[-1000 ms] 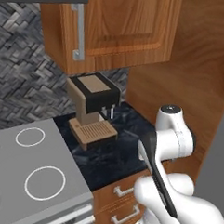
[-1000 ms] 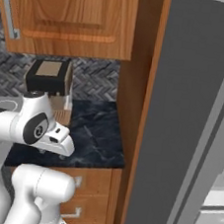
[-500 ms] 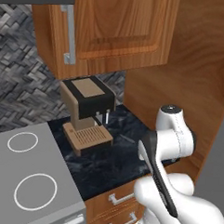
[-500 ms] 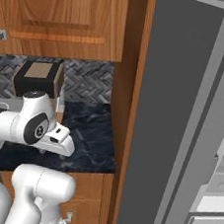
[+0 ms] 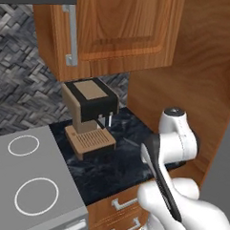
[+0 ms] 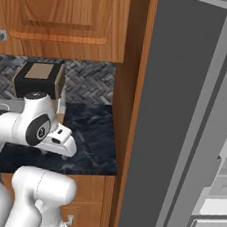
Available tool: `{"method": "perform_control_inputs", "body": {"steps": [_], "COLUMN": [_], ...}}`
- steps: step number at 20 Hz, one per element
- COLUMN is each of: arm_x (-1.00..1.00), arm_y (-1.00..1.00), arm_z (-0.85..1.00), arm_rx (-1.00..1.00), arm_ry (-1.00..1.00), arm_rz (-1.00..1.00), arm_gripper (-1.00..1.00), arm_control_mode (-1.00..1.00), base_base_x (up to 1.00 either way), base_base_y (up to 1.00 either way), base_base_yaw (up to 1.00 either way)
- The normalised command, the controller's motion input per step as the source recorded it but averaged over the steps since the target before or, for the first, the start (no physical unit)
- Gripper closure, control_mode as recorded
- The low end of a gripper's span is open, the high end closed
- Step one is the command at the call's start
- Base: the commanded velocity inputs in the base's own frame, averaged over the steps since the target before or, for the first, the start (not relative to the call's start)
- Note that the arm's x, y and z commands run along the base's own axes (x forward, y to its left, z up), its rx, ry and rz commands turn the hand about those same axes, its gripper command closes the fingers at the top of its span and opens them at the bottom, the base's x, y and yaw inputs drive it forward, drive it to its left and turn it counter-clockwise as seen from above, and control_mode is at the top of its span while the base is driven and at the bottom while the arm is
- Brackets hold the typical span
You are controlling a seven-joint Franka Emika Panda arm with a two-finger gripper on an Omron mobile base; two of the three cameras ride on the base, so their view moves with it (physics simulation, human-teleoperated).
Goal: Retrieve the butter from the fridge and place it on a plate on the dining table. Then retrieve the butter knife by the fridge and place it near the plate.
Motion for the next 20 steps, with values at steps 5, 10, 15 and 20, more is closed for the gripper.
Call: {"method": "perform_control_inputs", "body": {"steps": [5, 10, 15, 20], "arm_x": [0.62, 0.63, 0.72, 0.57], "arm_y": [0.00, -0.05, -0.13, -0.03], "arm_z": [0.00, -0.09, -0.28, -0.38], "arm_rx": [0.00, 0.00, 0.00, -0.03], "arm_ry": [0.00, 0.00, 0.00, 0.02], "arm_rz": [0.05, 0.04, 0.05, 0.06], "arm_gripper": [-1.00, -1.00, -1.00, -1.00], "arm_control_mode": [-1.00, -1.00, -1.00, -1.00], "base_base_x": [0.00, 0.00, 0.00, 0.00], "base_base_y": [0.00, 0.00, 0.00, 0.00], "base_base_yaw": [0.00, 0.00, 0.00, 0.00]}}
